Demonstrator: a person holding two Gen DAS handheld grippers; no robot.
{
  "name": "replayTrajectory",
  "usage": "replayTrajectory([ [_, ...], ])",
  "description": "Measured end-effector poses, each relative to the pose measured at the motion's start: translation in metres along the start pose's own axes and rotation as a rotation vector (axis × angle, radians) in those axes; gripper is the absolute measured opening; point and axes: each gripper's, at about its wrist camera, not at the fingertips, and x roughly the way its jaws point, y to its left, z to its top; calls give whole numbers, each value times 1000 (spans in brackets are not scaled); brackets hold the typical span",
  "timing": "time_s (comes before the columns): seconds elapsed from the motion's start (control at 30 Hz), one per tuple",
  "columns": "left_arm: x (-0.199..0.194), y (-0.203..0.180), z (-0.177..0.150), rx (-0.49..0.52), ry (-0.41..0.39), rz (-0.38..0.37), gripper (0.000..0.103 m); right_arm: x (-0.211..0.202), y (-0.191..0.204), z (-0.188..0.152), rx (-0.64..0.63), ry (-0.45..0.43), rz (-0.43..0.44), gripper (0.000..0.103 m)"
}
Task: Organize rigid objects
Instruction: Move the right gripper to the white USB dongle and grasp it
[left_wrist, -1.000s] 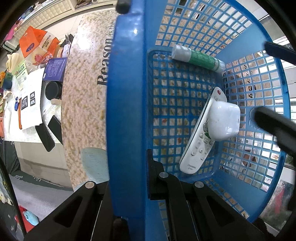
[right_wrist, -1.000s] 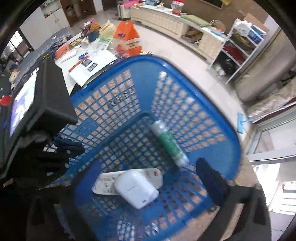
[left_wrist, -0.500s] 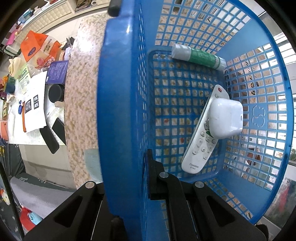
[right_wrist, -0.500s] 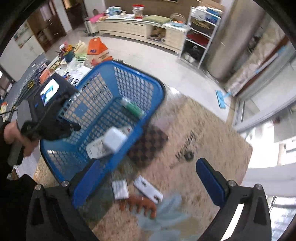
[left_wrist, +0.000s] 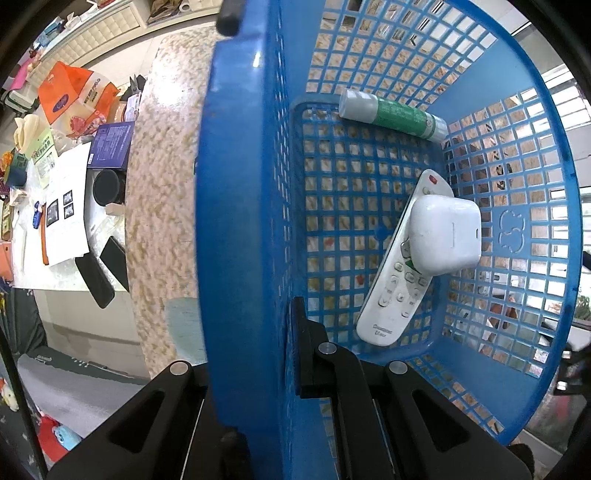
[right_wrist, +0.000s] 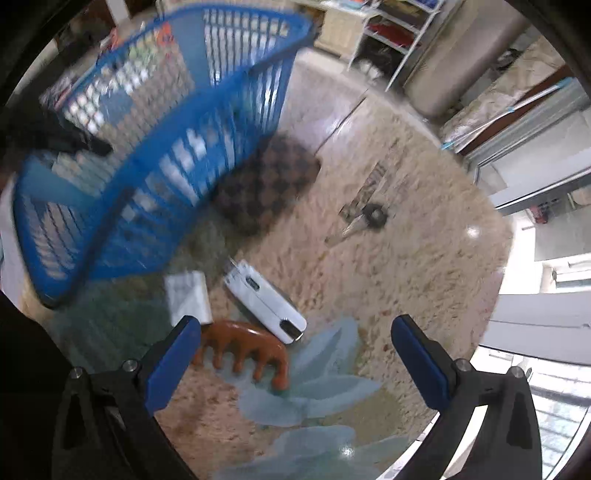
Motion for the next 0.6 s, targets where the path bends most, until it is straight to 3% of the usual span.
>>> replayTrajectory([
  [0.4, -2, 8, -1, -15, 2, -12, 4, 72, -6, 10, -52, 81, 66, 102],
  [0.53, -2, 9, -2, -20, 4, -9, 4, 81, -12, 14, -49, 81, 89, 86],
  [0.6, -2, 10, -2, -22, 4, -8, 4, 82, -14, 16, -62, 78, 87, 85],
])
